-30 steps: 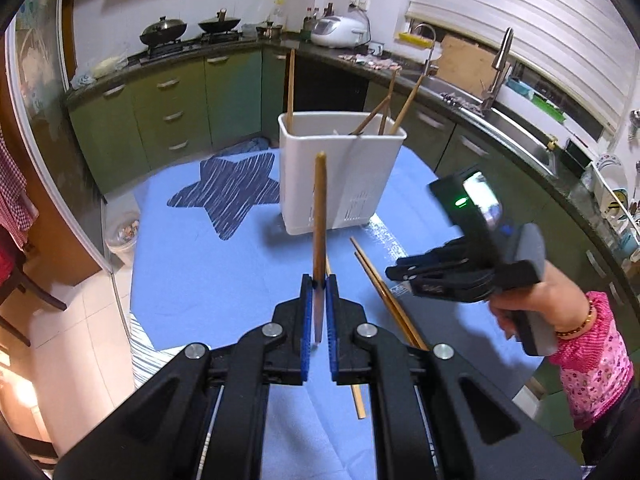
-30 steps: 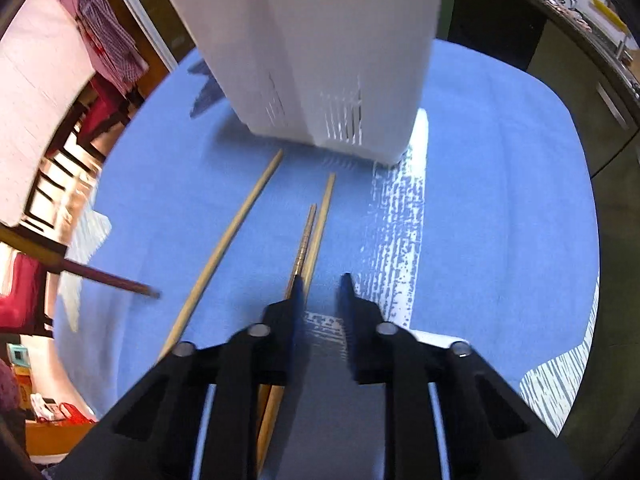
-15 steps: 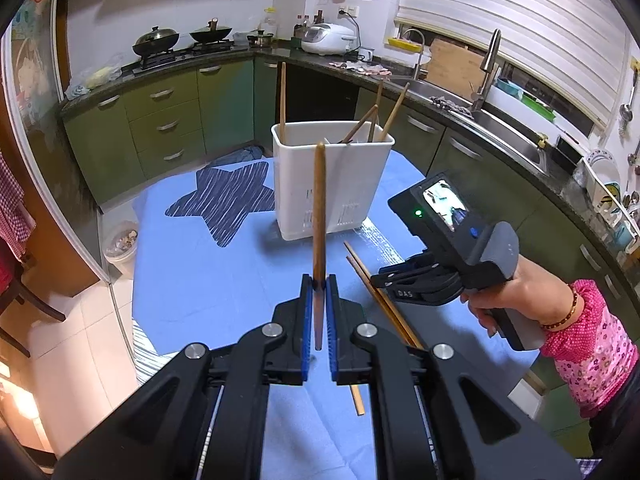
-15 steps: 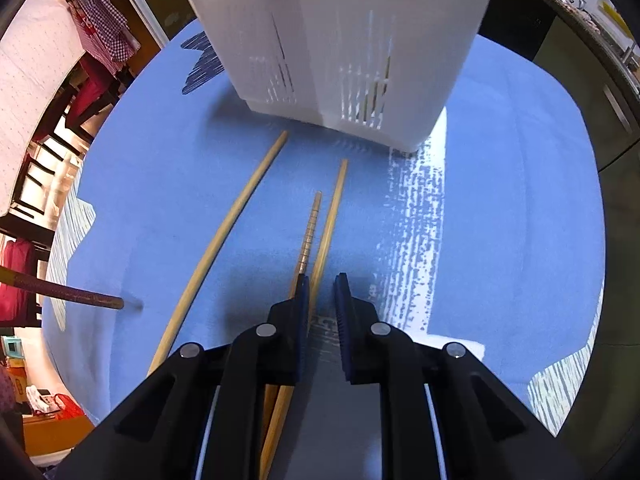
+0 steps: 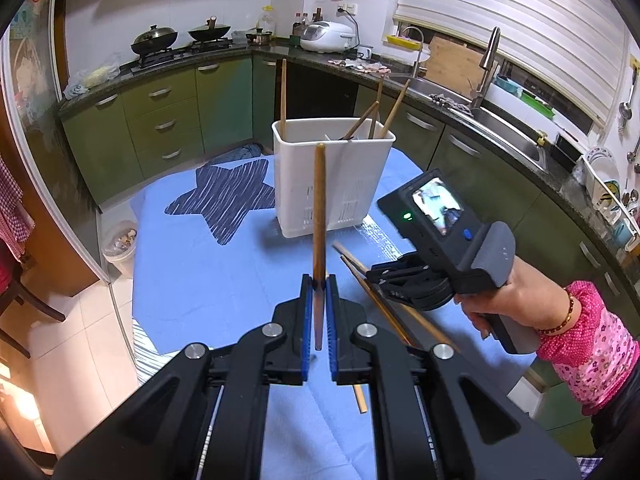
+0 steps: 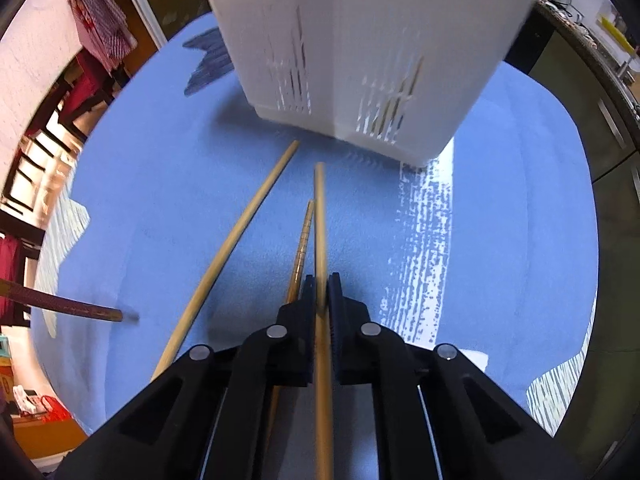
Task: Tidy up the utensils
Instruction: 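Lift the chopstick upright with the left tool while the right tool grasps another chopstick, then lower both chopsticks into the white holder and open both tools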
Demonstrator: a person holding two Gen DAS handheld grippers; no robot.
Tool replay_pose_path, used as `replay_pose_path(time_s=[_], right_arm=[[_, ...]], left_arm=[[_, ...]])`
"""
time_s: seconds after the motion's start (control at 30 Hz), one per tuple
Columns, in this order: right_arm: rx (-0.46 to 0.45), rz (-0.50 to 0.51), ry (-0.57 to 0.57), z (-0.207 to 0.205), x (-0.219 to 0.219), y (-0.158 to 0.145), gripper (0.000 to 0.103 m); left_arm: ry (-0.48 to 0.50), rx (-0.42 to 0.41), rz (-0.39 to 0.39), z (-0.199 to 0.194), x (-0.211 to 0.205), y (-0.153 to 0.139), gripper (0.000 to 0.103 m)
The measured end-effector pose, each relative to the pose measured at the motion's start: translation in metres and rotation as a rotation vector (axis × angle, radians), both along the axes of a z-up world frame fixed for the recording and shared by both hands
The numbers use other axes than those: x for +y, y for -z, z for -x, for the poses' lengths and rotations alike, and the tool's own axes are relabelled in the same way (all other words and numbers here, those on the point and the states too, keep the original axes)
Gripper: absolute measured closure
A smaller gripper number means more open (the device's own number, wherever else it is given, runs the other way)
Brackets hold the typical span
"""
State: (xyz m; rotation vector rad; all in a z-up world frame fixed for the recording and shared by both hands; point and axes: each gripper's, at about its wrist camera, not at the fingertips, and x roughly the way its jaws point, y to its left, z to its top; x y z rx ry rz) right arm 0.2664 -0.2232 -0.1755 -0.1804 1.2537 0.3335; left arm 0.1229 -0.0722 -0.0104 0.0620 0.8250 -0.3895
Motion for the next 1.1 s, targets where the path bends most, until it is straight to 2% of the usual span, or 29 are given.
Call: replay_pose_path(time_s=[0.23, 0.47, 0.7, 0.87, 1.1], right_arm=[[-0.123, -0.095, 0.001, 0.025, -0.015, -0.055, 0.096], [-0.292, -0.197, 0.023, 0.075, -0.046, -0.126, 0.096], [-0.419, -0.263, 0.058, 0.115, -0.074, -0.176, 0.096], [-0.496, -0.296, 0.068, 0.129, -0.099, -0.217, 0.096], [-0.591, -0.318, 0.073, 0.123, -0.11, -0.28, 0.096]], left_arm=[[0.002, -0.012, -0.001, 0.0, 0.001, -0.005, 0.096], [0.002, -0.032, -0.001, 0.003, 0.001, -0.014, 0.096], [0.005, -0.049, 0.004, 0.004, 0.0, -0.027, 0.096], [0.009, -0.078, 0.013, 0.0, -0.001, -0.048, 0.096], [0.013, -0.167, 0.019, -0.016, -0.01, -0.098, 0.096]])
